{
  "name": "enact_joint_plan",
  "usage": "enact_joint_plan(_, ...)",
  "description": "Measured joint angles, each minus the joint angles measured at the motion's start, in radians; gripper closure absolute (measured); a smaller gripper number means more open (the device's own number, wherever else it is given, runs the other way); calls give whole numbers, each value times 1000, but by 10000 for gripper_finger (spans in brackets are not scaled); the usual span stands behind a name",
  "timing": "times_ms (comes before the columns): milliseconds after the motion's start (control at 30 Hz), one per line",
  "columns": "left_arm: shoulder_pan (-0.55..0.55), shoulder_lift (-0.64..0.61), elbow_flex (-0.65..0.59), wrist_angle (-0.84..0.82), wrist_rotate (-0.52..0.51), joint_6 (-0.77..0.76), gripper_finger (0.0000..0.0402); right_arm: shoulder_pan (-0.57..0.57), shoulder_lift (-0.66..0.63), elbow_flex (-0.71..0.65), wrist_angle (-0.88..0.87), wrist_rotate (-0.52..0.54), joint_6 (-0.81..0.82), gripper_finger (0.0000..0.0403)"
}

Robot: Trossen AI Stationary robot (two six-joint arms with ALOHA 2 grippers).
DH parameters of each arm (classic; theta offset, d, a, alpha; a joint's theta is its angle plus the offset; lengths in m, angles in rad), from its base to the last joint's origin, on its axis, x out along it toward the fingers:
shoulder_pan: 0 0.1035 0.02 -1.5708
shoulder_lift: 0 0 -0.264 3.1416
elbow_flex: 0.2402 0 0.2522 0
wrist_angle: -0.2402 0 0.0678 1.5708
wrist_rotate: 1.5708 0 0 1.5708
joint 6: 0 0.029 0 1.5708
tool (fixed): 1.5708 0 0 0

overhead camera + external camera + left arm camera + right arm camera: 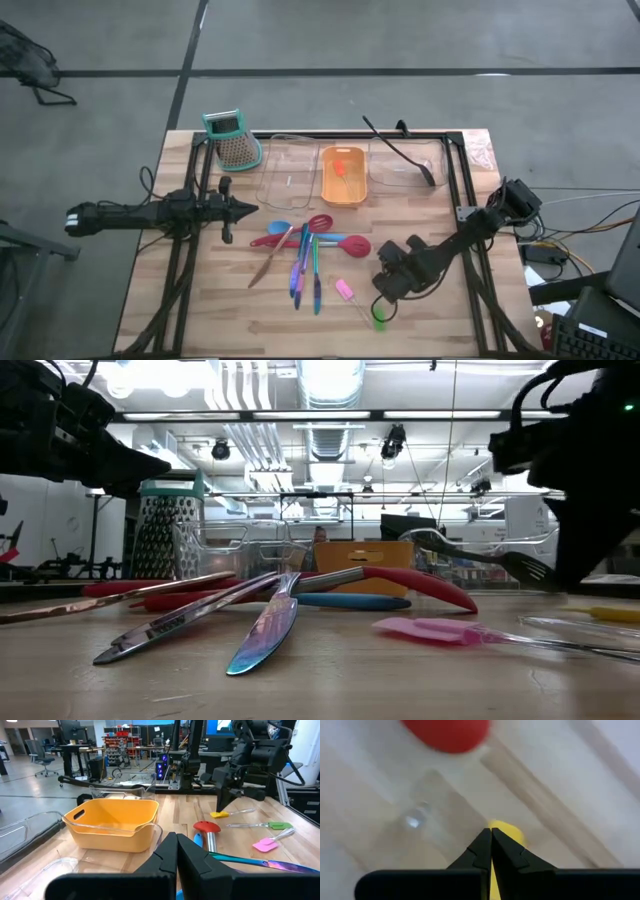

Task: Pick & Place Kitchen Items
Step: Put the yellow spatula into the orange bin

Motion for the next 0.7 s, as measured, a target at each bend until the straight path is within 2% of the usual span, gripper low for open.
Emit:
enact_joint_plan(100,0,0,0,0,0,0,396,7,0,25,-72,1,26,396)
enact_joint_plan(267,0,0,0,0,0,0,396,13,-1,38,-96,-19,56,396)
enact_joint_plan(433,0,0,0,0,0,0,396,13,-2,40,-46,-133,60,384)
enact_joint_plan(600,0,0,0,1,0,0,396,-34,-3,40,-45,-317,45,335)
enact_joint_plan(700,0,0,0,1,0,0,396,-70,-3,41,-43,-345,1,289)
